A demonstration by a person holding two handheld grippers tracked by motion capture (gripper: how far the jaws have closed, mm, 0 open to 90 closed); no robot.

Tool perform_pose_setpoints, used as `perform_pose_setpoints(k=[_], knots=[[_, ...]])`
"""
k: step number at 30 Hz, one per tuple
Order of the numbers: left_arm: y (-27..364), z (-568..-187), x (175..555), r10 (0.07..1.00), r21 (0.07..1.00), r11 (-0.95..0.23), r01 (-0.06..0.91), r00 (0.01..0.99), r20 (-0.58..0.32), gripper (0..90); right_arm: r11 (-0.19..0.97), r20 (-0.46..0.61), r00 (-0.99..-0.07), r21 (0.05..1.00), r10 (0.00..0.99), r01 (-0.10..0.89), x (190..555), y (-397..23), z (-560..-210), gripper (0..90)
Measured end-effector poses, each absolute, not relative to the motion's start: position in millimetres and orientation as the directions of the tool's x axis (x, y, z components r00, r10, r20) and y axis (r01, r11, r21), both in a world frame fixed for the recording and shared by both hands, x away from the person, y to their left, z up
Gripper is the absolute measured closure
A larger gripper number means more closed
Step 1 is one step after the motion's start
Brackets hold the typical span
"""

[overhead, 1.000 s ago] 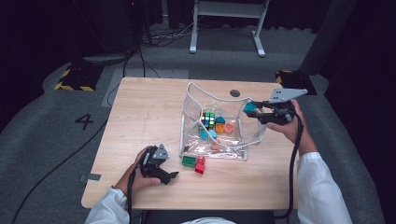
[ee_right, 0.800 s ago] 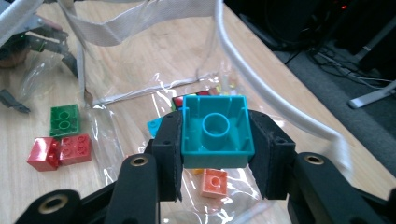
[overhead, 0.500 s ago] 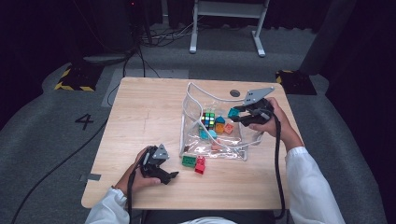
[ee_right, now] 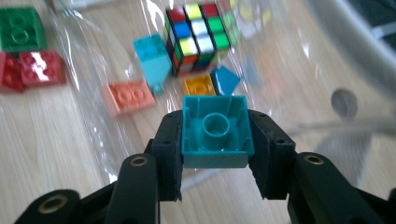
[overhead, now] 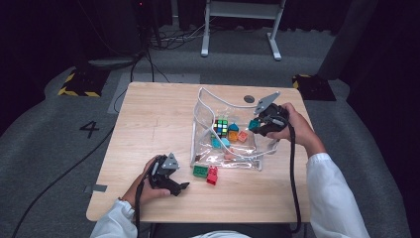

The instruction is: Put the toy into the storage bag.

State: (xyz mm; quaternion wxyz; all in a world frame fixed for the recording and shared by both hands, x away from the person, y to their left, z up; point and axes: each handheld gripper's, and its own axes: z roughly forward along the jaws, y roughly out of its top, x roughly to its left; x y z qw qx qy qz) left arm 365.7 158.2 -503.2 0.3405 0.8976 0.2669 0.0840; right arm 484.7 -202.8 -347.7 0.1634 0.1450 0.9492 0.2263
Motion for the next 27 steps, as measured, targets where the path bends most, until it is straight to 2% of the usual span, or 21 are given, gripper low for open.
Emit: perform_pose_setpoints(k=[4, 8, 10, 18, 23, 24, 27], knots=[[158.2, -503.2, 365.7, 0.536, 0.656, -0.626, 0.422, 0.843, -0.031, 4.1, 0.89, -0.268, -0.901, 0.401, 0.341, 0.218, 483.1, -216.3, -346.7, 59.3], [158.2, -503.2, 365.7, 0.537, 0.656, -0.625, 0.422, 0.843, -0.031, 4.0, 0.887, -0.263, -0.898, 0.4, 0.352, 0.231, 482.0, -224.7, -347.0, 59.0], [158.2, -503.2, 365.7, 0.536, 0.656, -0.626, 0.422, 0.843, -0.031, 4.0, 0.89, -0.268, -0.898, 0.396, 0.348, 0.227, 480.9, -225.0, -347.6, 55.9], [158.2, -503.2, 365.7, 0.536, 0.656, -0.626, 0.422, 0.843, -0.031, 4.0, 0.84, -0.24, -0.895, 0.495, 0.376, 0.22, 473.3, -231.1, -343.9, 49.4], [158.2, -503.2, 365.7, 0.537, 0.656, -0.625, 0.422, 0.843, -0.031, 4.1, 0.798, -0.239, -0.897, 0.575, 0.373, 0.178, 468.0, -240.6, -339.3, 43.8], [158.2, -503.2, 365.7, 0.537, 0.656, -0.625, 0.422, 0.843, -0.031, 4.0, 0.785, -0.232, -0.887, 0.586, 0.399, 0.2, 464.4, -241.7, -337.5, 42.2], [158.2, -503.2, 365.7, 0.537, 0.657, -0.625, 0.422, 0.843, -0.031, 4.0, 0.738, -0.236, -0.875, 0.651, 0.423, 0.181, 458.2, -249.3, -332.1, 35.8]])
